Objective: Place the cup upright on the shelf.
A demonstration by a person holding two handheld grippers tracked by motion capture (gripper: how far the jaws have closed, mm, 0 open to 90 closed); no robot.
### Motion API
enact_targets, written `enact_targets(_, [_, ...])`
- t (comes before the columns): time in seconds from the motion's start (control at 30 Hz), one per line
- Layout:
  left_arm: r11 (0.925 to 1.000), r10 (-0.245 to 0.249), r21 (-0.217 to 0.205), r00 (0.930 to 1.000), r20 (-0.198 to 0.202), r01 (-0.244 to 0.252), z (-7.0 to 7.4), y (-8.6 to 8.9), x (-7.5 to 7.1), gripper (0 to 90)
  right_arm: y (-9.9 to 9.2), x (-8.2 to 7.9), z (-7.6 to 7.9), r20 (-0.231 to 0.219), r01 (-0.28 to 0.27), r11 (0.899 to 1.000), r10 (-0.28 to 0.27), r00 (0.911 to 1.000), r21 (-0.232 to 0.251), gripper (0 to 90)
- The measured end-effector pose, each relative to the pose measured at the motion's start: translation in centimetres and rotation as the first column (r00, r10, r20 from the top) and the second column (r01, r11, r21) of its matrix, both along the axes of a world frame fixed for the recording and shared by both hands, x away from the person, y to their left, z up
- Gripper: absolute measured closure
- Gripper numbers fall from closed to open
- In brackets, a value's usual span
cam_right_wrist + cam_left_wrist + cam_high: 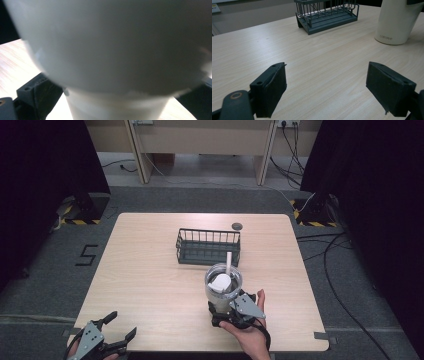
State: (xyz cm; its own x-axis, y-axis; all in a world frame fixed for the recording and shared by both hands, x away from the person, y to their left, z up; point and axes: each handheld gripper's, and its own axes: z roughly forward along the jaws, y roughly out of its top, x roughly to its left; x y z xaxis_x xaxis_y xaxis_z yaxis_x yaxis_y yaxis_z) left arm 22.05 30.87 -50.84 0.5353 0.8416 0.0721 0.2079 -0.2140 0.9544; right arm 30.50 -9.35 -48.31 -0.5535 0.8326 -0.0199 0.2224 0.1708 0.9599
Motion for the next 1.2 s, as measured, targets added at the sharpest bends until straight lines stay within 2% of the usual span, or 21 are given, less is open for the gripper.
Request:
enact_targets(0.17, [1.0000,-0.004,0.000,1.0000,-0.001,0.004,0.0,0.0,0.0,15.9,0.2,0.4,-0.2,-0.002,0.000,1.000,0.000,1.0000,0.008,3.1])
enact_targets(0.23, [1.0000,-0.005,-0.002,1.0000,0.000,0.005,0.0,0.0,0.0,16.0,0.3,0.5,-0.5,-0.011,0.008,1.000,-0.008,0.9999,0.026,5.5])
enact_targets(0.37, [0.9999,-0.011,-0.003,0.9999,0.001,0.011,0.0,0.0,-0.1,16.1,0.6,0.6,-0.8,-0.011,0.013,1.000,-0.012,0.9999,0.026,9.8])
enact_targets(0.43, [0.9999,-0.015,0.000,0.9999,0.004,0.015,0.0,-0.1,-0.1,16.1,0.7,0.5,-0.8,0.000,0.013,1.000,-0.013,0.9999,0.009,10.2])
enact_targets(0.6, [0.9998,-0.019,0.002,0.9998,0.005,0.019,0.0,-0.1,-0.1,16.2,0.6,0.6,-0.8,-0.001,0.011,1.000,-0.011,0.9999,0.013,10.5])
enact_targets(0.87, [0.9998,-0.018,0.006,0.9998,0.003,0.018,0.0,-0.1,-0.2,16.2,0.7,0.4,-1.0,0.027,0.020,1.000,-0.020,0.9994,0.015,10.7])
enact_targets(0.97, [0.9999,-0.014,0.005,0.9999,0.000,0.014,0.0,0.0,-0.1,16.2,0.7,0.3,-1.1,0.026,0.023,0.999,-0.024,0.9994,0.026,10.7])
enact_targets(1.2, [0.9999,-0.011,0.003,0.9999,-0.003,0.011,-0.1,-0.1,-0.1,16.2,0.8,0.5,-0.9,0.027,0.015,1.000,-0.016,0.9995,0.018,10.8])
